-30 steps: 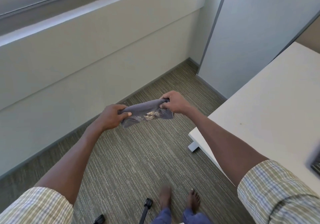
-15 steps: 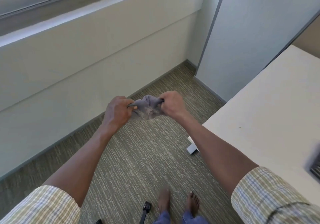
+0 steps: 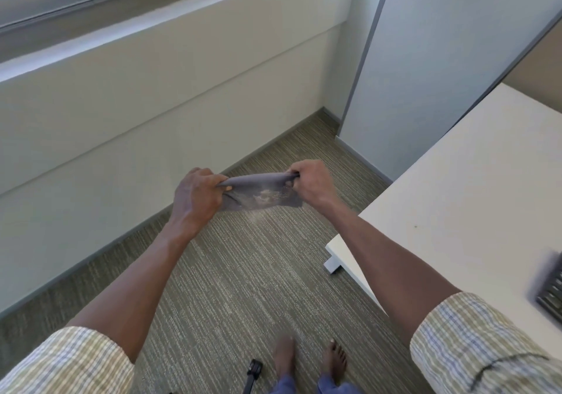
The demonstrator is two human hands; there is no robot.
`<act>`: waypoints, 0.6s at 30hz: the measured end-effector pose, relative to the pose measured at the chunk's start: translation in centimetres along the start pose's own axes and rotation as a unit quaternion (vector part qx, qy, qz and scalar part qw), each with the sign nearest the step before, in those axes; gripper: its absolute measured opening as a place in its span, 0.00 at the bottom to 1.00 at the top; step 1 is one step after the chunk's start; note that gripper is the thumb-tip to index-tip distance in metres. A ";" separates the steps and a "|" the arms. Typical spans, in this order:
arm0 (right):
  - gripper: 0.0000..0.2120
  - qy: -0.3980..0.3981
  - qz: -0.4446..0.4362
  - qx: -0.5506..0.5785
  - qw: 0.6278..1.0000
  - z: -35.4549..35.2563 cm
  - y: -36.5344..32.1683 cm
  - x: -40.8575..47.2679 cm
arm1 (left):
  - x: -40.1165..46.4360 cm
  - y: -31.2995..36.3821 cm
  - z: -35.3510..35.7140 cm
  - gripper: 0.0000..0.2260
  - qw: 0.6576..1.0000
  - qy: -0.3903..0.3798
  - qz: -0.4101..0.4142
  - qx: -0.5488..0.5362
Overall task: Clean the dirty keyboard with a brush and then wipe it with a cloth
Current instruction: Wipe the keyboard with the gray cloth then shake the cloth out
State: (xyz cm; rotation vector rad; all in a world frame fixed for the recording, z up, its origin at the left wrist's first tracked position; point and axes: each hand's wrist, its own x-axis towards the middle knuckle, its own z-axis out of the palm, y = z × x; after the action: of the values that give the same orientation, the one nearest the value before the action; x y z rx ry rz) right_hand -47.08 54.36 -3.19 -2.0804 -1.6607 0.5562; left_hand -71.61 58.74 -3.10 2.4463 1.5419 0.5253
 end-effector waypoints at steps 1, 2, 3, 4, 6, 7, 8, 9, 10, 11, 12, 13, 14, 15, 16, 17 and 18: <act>0.10 0.006 0.001 -0.012 1.000 -0.2 0.1 0.1 | -0.1 0.3 -0.1 0.09 1.000 0.003 0.006 -0.004; 0.10 0.001 -0.017 -0.016 1.000 -0.3 -0.2 0.1 | 0.0 0.6 -0.1 0.08 1.000 0.008 0.012 -0.010; 0.10 -0.018 -0.039 -0.010 0.999 -0.3 -0.5 -0.1 | 0.0 0.8 -0.1 0.08 1.000 0.013 0.015 -0.014; 0.10 -0.041 -0.059 -0.007 0.997 -0.2 -0.8 -0.4 | 0.1 0.7 -0.1 0.08 1.000 0.017 0.014 -0.015; 0.09 -0.044 -0.061 -0.009 0.997 0.0 -0.5 -0.7 | 0.2 0.2 -0.1 0.08 1.000 0.021 0.007 -0.007; 0.09 -0.022 -0.042 0.001 0.999 -0.1 -0.1 -0.5 | 0.3 0.0 -0.2 0.08 1.000 0.024 0.003 -0.001; 0.10 0.001 -0.018 0.009 1.000 -0.2 0.3 -0.1 | 0.2 -0.1 -0.2 0.08 1.000 0.030 0.002 -0.002; 0.10 0.017 -0.004 0.006 1.000 -0.4 0.4 0.2 | 0.3 0.1 -0.3 0.08 0.999 0.036 -0.003 -0.009; 0.10 0.022 -0.007 0.003 1.000 -0.7 0.1 0.2 | 0.4 0.3 -0.3 0.07 0.999 0.041 -0.005 -0.019; 0.10 0.014 -0.021 0.003 1.000 -0.8 -0.3 0.1 | 0.5 0.6 -0.3 0.07 0.999 0.041 -0.002 -0.027; 0.11 -0.002 -0.044 0.004 0.999 -0.8 -0.8 -0.1 | 0.7 0.7 -0.4 0.08 0.999 0.035 0.011 -0.034; 0.13 -0.022 -0.068 0.005 0.997 -0.7 -1.1 -0.4 | 0.8 0.7 -0.4 0.08 0.999 0.023 0.024 -0.039; 0.13 -0.044 -0.085 0.002 0.995 -0.6 -1.2 -0.7 | 0.7 0.6 -0.5 0.09 0.999 0.010 0.033 -0.040; 0.13 -0.058 -0.095 -0.002 0.994 -0.6 -1.0 -0.8 | 0.7 0.4 -0.6 0.09 0.999 0.002 0.032 -0.036; 0.12 -0.060 -0.090 -0.007 0.994 -0.8 -0.6 -0.6 | 0.7 0.2 -0.7 0.10 0.999 0.002 0.026 -0.028; 0.10 -0.049 -0.078 -0.008 0.996 -1.1 -0.1 -0.2 | 0.7 0.0 -0.8 0.10 1.000 0.006 0.020 -0.018; 0.09 -0.027 -0.064 -0.012 0.997 -1.6 0.1 0.1 | 0.6 -0.1 -0.8 0.10 1.000 0.010 0.019 -0.012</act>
State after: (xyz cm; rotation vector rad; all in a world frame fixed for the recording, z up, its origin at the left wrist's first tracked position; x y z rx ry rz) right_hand -46.09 54.31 -1.98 -1.9735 -1.8254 0.5579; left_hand -71.79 59.34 -2.27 2.4644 1.4922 0.5738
